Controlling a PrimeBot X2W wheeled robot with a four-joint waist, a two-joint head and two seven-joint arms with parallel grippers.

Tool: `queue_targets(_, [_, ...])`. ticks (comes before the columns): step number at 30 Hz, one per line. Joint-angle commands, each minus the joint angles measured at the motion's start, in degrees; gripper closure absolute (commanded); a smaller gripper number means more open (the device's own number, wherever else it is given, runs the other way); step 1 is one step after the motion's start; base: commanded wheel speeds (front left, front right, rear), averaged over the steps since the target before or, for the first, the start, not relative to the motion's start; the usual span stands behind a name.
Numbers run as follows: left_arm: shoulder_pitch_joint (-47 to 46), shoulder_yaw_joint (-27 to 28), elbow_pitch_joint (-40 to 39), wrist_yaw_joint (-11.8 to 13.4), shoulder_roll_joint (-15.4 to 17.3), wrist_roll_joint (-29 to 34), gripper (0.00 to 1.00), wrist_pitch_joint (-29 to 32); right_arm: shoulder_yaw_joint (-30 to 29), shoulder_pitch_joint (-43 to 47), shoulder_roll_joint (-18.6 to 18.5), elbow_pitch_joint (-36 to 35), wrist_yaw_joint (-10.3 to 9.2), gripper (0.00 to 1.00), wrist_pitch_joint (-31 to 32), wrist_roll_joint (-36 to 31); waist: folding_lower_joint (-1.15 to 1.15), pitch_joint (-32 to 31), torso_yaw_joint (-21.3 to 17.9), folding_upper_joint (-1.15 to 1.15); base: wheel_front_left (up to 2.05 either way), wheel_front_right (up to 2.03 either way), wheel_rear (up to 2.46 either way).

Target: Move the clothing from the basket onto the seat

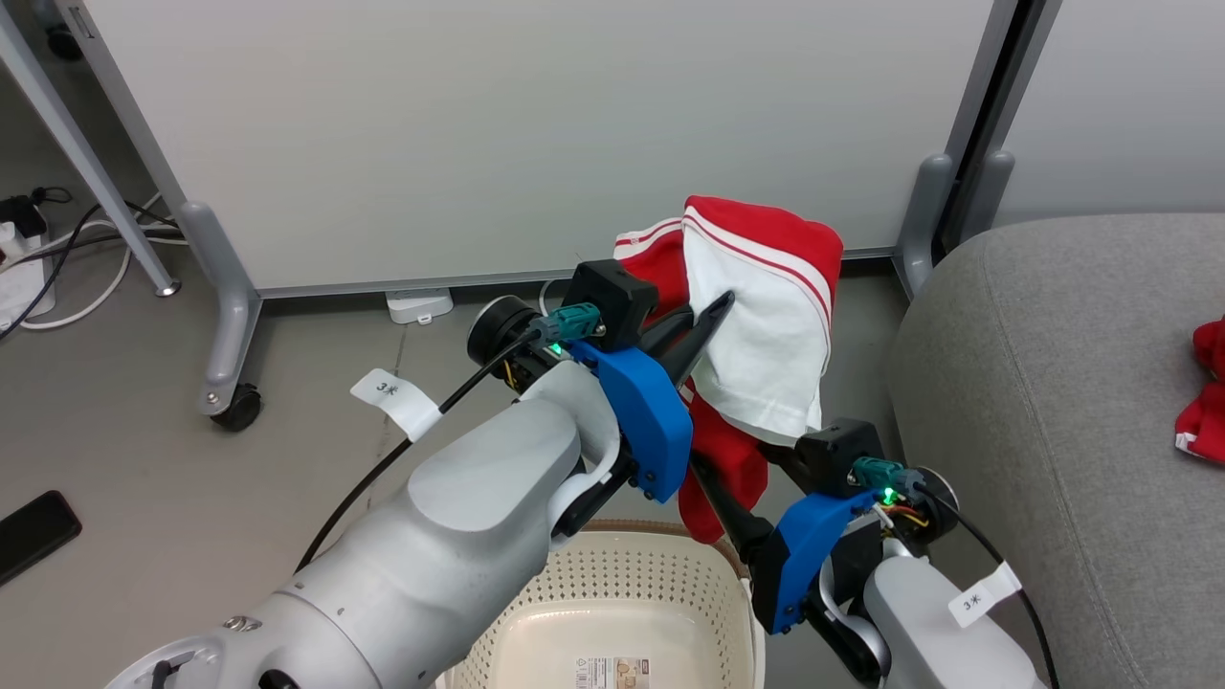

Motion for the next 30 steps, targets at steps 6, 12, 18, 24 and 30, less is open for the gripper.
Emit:
queue_targets(6, [-0.95,-0.49,-0.66,-0.13,-0.24,-0.46,1.00,0.05,0.61,-5.23,-0.07,6.04,0.03,0.00,-1.98,0.26,0.00,-0.04,0.73,0.00,0.00,0.00,0.00])
queue_targets(12, [-0.92,-0.76,-0.65,-0.13,-0.30,-0.73,1.00,0.09,1.73,-7.24,-0.07,8.96,0.03,1.00,-3.85,2.02,0.00,-0.02,0.84,0.00,0.00,0.00,0.00])
queue_targets(18, [-1.00,-0.94,-0.02,-0.13,-0.32,-0.93,1.00,-0.14,3.03,-8.19,-0.07,10.51,0.03,1.00,-5.54,3.26,0.00,-0.04,0.23,0.00,0.00,0.00,0.00])
queue_targets(24, [-0.84,-1.04,0.77,-0.13,-0.32,-1.04,1.00,-0.52,3.82,-9.05,-0.07,11.30,0.03,1.00,-6.74,3.96,0.00,-0.01,-0.35,0.00,0.00,0.00,0.00])
queue_targets(30, [-0.69,-1.15,1.23,-0.12,-0.34,-0.76,0.00,-1.12,3.87,-9.70,-0.07,11.75,0.03,1.00,-7.84,3.44,0.00,-0.20,-0.69,0.00,0.00,0.00,0.00])
